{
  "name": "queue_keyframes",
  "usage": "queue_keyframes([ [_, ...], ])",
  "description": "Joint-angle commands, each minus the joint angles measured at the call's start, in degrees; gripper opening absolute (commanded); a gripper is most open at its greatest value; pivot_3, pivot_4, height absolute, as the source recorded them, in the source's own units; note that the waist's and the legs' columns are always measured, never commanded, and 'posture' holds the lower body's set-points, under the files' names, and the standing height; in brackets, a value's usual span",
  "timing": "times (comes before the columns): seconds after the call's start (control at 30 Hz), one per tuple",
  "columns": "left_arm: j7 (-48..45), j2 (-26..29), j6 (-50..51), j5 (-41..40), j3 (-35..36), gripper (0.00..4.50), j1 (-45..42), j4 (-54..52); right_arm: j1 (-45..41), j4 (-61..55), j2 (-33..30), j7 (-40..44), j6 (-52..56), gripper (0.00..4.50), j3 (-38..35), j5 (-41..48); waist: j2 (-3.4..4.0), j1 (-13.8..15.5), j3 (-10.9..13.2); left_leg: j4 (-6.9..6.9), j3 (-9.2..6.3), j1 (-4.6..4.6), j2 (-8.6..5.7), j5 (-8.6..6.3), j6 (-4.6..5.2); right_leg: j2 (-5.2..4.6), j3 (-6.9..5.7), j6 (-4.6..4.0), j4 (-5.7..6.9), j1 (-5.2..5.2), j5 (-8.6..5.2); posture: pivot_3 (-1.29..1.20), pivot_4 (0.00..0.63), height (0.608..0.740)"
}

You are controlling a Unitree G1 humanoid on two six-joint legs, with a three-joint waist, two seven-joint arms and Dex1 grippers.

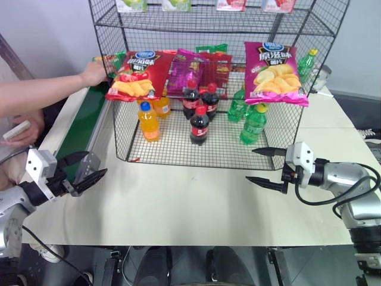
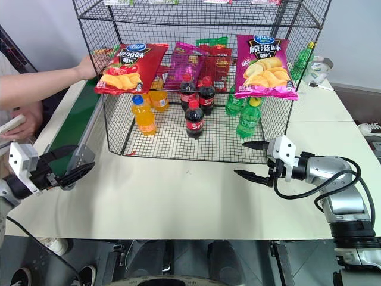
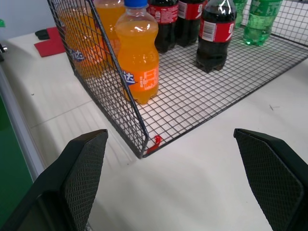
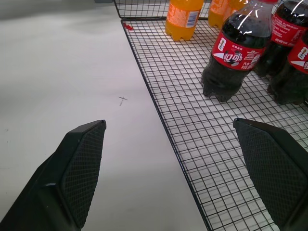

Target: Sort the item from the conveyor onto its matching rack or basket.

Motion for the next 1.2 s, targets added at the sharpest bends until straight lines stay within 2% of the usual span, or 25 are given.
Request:
queue_keyframes([
  [0.03, 0.1, 0.41, -0.36, -0.49, 1.16, 4.5, 0.21, -1.66, -0.47, -0.41, 0.03, 0.14, -0.92, 4.41, -0.36, 0.17, 0.0, -0.01, 0.0, 0.0, 0.0, 0.0, 0.0, 0.0, 0.0, 0.0, 0.0, 0.0, 0.0, 0.0, 0.0, 0.0, 0.15, 0.739],
  [0.83, 1.02, 0.57, -1.78, 0.26, 1.5, 4.5, 1.97, -2.2, -1.82, -1.61, 1.16, -0.09, 0.85, 4.41, 0.45, 1.18, 0.0, -0.04, 0.0, 0.0, 0.0, 0.0, 0.0, 0.0, 0.0, 0.0, 0.0, 0.0, 0.0, 0.0, 0.0, 0.0, 0.15, 0.739],
  [1.2, 1.91, -0.78, -3.37, 0.68, 0.19, 4.5, 1.39, -1.84, -2.55, -8.12, 2.33, -0.56, 9.76, 4.41, 0.05, 7.01, 0.0, -0.02, 0.0, 0.0, -0.01, 0.0, 0.01, 0.0, 0.0, -0.01, 0.0, 0.0, 0.01, 0.0, 0.0, 0.0, 0.15, 0.739],
])
